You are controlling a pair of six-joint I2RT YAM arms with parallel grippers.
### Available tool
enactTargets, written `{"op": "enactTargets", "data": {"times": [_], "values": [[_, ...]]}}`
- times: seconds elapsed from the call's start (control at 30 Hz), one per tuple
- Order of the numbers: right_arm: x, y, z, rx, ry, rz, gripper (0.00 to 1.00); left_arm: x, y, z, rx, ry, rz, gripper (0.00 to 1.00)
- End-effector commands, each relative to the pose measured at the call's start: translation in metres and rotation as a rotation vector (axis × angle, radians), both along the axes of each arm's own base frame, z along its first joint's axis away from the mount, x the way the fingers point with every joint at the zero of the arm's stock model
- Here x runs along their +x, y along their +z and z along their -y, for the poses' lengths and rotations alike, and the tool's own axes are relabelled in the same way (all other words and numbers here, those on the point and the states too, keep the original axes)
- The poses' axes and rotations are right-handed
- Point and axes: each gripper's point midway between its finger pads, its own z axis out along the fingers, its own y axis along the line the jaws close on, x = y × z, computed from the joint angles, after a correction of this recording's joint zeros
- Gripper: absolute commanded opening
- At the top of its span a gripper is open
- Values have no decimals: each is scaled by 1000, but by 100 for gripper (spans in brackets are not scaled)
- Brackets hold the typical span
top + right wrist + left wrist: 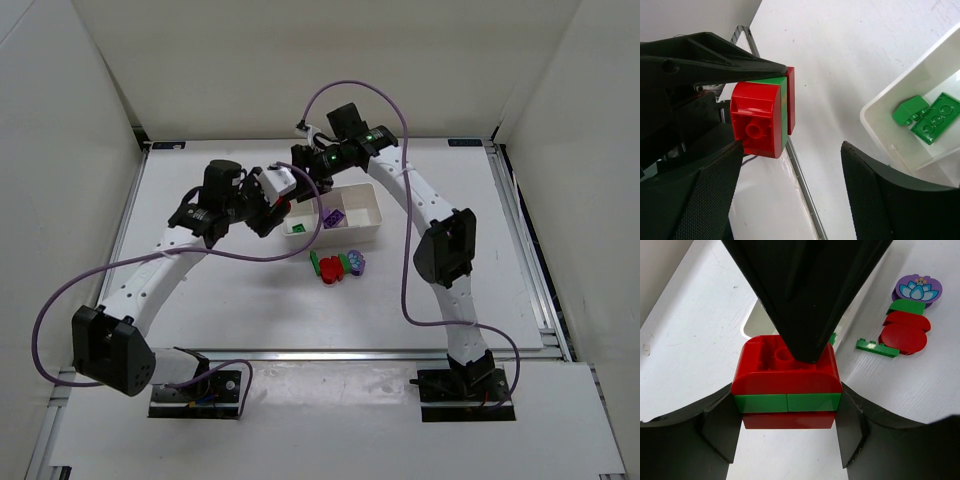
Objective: Sort the legos into containers by color
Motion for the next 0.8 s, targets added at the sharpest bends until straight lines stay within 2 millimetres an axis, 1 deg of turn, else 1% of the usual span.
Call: {"op": "enactTargets", "data": {"times": [0.0,0.13,0.33,0.5,0.6,0.7,0.73,0.77], "values": [[3,14,-6,30,4,50,82,5,26,10,-55,-25,44,10],[2,18,-10,49,12,44,82,5,27,11,-61,-25,42,10],[-6,32,-17,99,51,51,82,6,22,13,-61,-24,25,10],[-13,35,-20,120,91,71,81,10,20,14,-62,-20,16,10],[-12,32,-19,116,96,64,73,12,22,15,-67,-18,23,10],[-16,26,-19,112,111,45,64,13,22,16,-71,-17,18,10],[-17,24,-20,109,113,44,60,14,23,17,-71,-20,23,10],[-17,24,-19,107,112,40,58,14,23,17,-73,-18,21,10]]}}
